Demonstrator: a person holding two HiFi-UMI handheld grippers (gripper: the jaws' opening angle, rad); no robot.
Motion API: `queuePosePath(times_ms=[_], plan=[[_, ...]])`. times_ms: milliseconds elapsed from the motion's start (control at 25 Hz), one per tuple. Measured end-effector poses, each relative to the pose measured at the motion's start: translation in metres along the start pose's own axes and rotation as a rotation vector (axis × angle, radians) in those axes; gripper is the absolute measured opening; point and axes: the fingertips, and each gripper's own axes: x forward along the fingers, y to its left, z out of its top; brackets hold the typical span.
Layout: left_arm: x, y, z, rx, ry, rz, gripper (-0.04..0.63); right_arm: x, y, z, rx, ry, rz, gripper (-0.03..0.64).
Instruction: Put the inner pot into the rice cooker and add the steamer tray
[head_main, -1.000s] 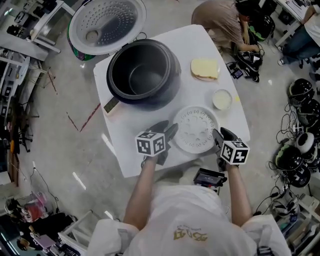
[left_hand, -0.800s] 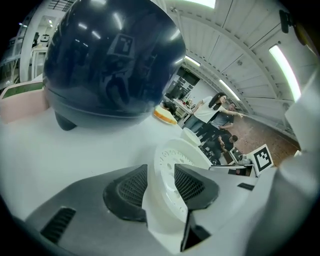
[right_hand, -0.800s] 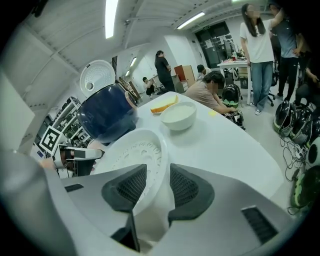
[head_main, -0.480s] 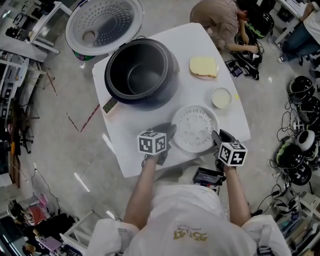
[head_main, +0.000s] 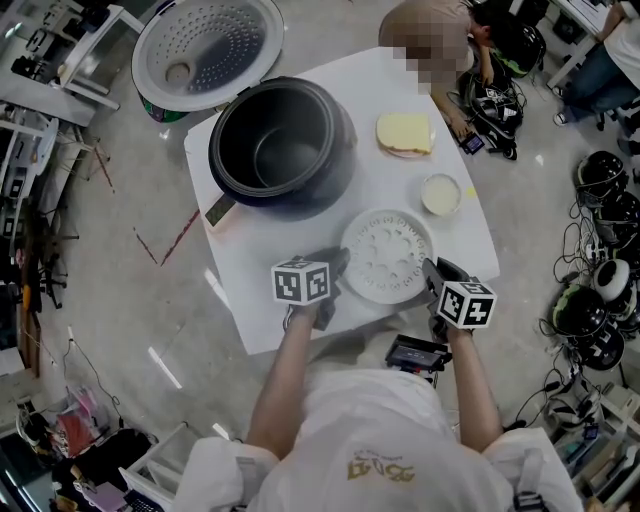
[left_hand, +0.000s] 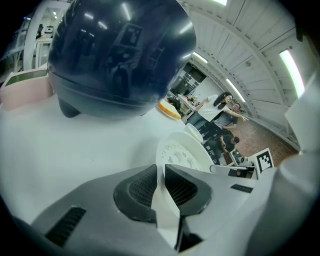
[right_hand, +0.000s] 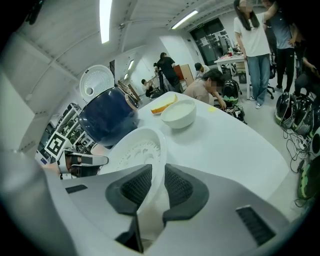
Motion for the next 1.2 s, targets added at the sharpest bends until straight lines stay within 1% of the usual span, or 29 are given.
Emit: queuePosePath(times_ms=[320, 480, 680, 880, 1000, 1200], plan=[[-0.012, -0.007, 0.007, 0.002, -0.029, -0.005, 0.051, -0.007, 0.006, 0.012, -0.025, -0.026, -0.001, 0.075], [-0.022, -0.016, 0.018, 0.014, -0.062, -0.019, 0.048, -0.013, 0.012, 0.025, -0.046, -0.046, -0.003, 0.072], [-0.036, -0.029, 0.040, 0.049, -0.120, -0.027, 0.046, -0.020, 0.019, 0.044, -0.045, -0.079, 0.011, 0.069], [-0.053, -0.046, 0.056, 0.093, -0.181, -0.032, 0.046, -0.039, 0.031, 0.066, -0.009, -0.140, 0.060, 0.060], [-0.064, -0.051, 0.064, 0.097, -0.223, -0.039, 0.046, -0.048, 0.041, 0.079, 0.010, -0.176, 0.096, 0.054], [-0.089, -0.061, 0.084, 0.106, -0.290, -0.045, 0.046, -0.060, 0.062, 0.106, 0.004, -0.224, 0.138, 0.049]])
